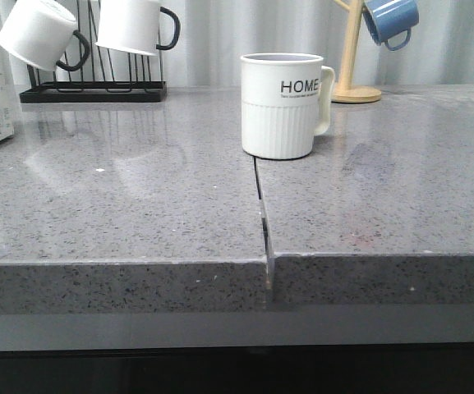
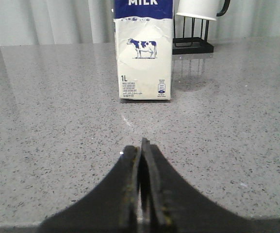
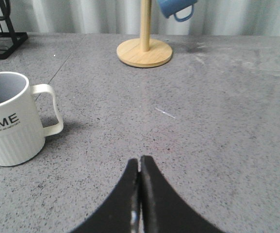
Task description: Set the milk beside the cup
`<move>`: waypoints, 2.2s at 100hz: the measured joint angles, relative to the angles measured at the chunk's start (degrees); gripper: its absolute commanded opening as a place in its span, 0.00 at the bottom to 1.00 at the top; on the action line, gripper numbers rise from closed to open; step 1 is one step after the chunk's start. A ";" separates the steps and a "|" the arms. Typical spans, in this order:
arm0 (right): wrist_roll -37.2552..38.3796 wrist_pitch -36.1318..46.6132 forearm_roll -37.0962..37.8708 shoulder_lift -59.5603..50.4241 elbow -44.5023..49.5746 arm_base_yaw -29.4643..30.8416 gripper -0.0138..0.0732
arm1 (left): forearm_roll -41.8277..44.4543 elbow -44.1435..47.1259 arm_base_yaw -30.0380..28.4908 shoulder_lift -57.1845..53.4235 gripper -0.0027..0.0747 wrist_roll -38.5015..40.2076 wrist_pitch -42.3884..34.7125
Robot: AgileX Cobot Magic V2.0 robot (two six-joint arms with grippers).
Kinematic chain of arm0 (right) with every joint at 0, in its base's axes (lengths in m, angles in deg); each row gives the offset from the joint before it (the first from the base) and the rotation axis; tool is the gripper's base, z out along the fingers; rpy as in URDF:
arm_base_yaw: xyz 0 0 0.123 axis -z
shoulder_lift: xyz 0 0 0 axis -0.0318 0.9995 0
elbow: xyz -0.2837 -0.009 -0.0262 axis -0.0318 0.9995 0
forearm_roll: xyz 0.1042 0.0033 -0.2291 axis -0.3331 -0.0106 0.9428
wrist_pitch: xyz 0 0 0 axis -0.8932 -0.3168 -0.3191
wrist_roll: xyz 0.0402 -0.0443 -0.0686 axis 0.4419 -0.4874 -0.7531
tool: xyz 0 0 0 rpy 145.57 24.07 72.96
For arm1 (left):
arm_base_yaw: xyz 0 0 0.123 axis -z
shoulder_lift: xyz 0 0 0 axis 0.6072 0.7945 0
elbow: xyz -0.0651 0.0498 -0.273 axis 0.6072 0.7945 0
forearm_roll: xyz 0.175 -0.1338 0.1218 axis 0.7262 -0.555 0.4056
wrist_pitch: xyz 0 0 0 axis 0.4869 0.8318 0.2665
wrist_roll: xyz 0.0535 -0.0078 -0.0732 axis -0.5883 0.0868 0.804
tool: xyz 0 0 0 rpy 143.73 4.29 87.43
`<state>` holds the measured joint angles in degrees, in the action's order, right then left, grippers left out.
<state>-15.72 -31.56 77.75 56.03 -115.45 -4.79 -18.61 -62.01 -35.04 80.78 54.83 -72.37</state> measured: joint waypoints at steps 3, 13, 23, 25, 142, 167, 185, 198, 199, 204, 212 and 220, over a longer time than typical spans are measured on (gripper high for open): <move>0.00 -0.33 0.00 -1.59 0.73 0.10 0.08 | 0.00 0.00 0.00 0.00 0.01 0.00 0.00; 0.13 -0.77 0.03 -7.38 3.71 0.14 0.08 | 0.00 0.00 0.00 0.00 0.01 0.00 0.00; 0.13 -0.85 0.03 -13.72 6.60 0.24 0.08 | 0.00 0.00 0.00 0.00 0.01 0.00 0.00; 0.13 -0.85 0.03 -14.51 7.20 0.24 0.08 | 0.00 0.00 0.00 0.00 0.01 0.00 0.00; 0.16 -1.15 0.03 -27.55 13.89 0.24 0.08 | 1.07 0.00 0.00 0.00 0.01 0.00 0.62; 0.16 -1.15 0.03 -27.55 13.89 0.24 0.08 | 2.38 -3.54 0.00 0.00 0.01 -3.02 11.36; 0.16 -1.15 0.03 -27.55 13.89 0.24 0.08 | -3.25 -10.00 0.00 3.08 0.01 -3.84 13.68; 0.16 -1.15 0.03 -27.55 13.89 0.24 0.08 | -5.35 -15.88 0.00 9.04 0.01 -3.94 18.95; 0.16 -1.15 0.03 -27.55 13.89 0.24 0.08 | -5.50 -16.53 0.00 9.75 0.01 -3.94 19.24; 0.16 -1.15 0.03 -27.55 13.89 0.24 0.08 | -5.62 -18.67 0.00 12.32 0.01 -3.98 21.20; 0.16 -1.15 0.03 -27.55 13.89 0.24 0.08 | -5.46 -21.43 0.00 16.43 0.01 -3.98 22.60; 0.16 -1.15 0.03 -27.55 13.89 0.24 0.08 | -4.89 -23.56 0.00 21.08 0.06 -3.98 22.85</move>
<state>-15.56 -32.71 77.78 28.48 -101.56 -4.55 -23.49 -85.58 -35.04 101.85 50.84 -49.51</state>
